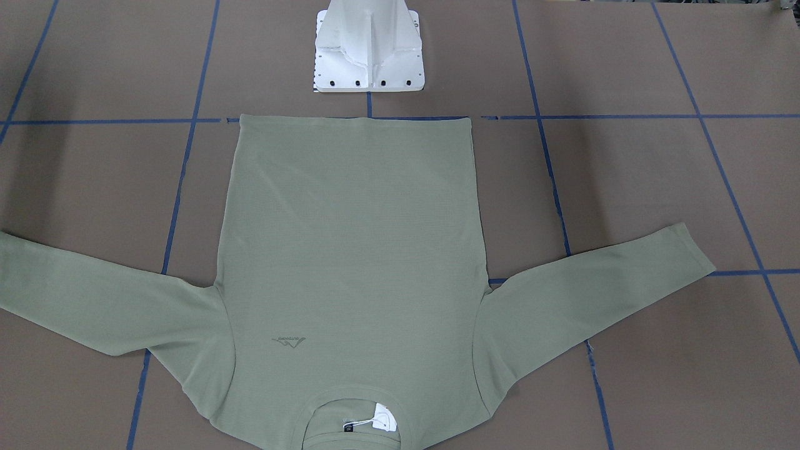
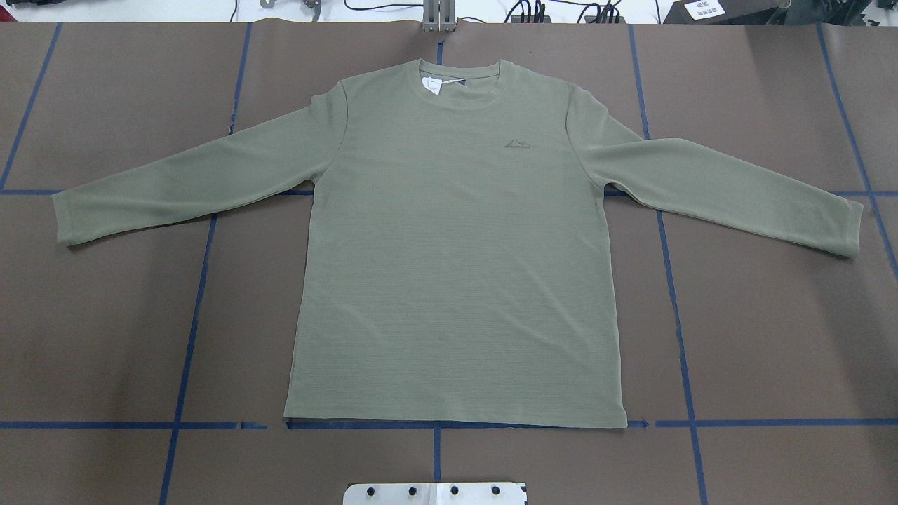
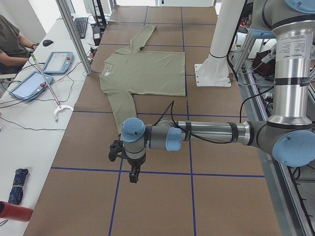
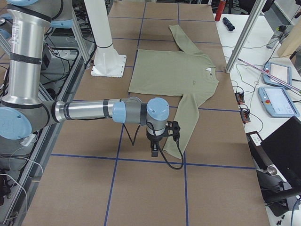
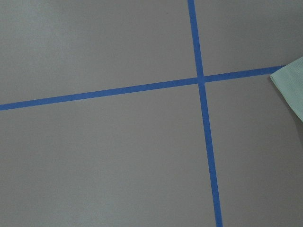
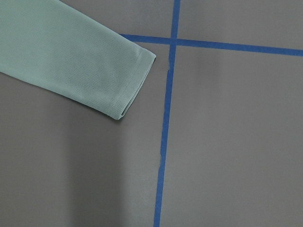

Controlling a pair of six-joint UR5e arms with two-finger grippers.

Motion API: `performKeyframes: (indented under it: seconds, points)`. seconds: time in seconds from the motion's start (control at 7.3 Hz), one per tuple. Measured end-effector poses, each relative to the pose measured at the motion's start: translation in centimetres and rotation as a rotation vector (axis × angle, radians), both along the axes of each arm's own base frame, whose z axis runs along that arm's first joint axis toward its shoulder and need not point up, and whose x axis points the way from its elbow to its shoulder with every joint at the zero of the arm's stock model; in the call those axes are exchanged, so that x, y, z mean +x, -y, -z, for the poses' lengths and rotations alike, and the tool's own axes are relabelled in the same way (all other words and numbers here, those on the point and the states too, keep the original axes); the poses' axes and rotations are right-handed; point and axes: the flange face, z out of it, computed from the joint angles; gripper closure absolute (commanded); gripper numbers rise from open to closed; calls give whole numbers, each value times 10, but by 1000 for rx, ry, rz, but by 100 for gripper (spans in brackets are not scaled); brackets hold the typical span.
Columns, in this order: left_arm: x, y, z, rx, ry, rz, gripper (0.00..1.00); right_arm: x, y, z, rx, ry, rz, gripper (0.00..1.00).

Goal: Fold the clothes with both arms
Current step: 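Lower the right gripper toward the cuff of the sleeve nearest it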

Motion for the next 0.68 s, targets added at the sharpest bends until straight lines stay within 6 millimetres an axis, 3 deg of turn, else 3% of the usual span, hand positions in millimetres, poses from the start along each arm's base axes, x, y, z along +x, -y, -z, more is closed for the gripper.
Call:
performKeyframes:
  seconds: [0.41, 0.68]
  points:
    - [0, 2, 4, 20, 0, -3, 0, -4, 8, 7, 11, 2, 6, 0]
    - [0, 18, 24, 80, 2, 1, 0, -5, 12, 9, 16, 4, 3, 0]
